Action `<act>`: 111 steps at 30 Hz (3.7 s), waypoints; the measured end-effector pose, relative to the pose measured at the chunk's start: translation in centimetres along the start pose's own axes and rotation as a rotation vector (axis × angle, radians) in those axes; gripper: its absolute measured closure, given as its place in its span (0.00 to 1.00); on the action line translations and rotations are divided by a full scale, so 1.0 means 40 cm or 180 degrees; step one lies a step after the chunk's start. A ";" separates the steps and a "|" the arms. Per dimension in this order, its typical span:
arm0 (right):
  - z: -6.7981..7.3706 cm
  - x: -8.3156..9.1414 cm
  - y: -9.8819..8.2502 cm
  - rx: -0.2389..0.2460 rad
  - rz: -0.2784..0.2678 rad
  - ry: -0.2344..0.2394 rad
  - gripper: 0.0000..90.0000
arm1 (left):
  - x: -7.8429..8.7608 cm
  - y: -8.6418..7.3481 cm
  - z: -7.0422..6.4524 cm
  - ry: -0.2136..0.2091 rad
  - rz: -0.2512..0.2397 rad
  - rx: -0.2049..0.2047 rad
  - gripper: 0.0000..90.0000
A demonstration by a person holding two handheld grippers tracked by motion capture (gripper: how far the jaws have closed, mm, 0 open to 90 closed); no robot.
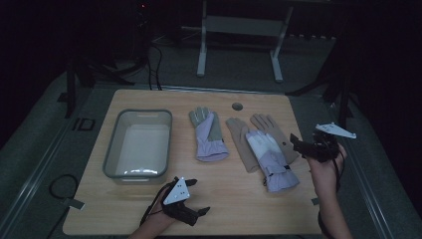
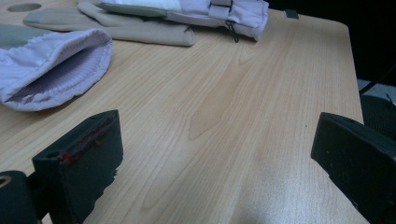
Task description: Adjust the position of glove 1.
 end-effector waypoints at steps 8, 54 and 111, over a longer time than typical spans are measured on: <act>0.052 -0.030 0.084 0.0101 -0.0082 0.0183 0.22 | 0.000 0.000 -0.002 -0.0016 -0.0008 -0.0032 0.03; 0.485 -0.435 0.086 0.0468 0.1113 0.1055 0.45 | 0.003 -0.001 -0.007 -0.0073 -0.0025 -0.0101 0.03; 0.451 -0.197 -0.111 -0.0207 0.0465 0.1020 0.98 | 0.001 -0.001 -0.003 -0.0091 0.0003 -0.0016 0.03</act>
Point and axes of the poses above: each handheld gripper's, and its own axes: x roughly backward along the jaws, y roughly out of its top, z roughly to its left, the point moved 4 cm from there along -x, roughly forward along the jaws, and after that the axes turned 7 degrees about y, right-handed, at the moved point
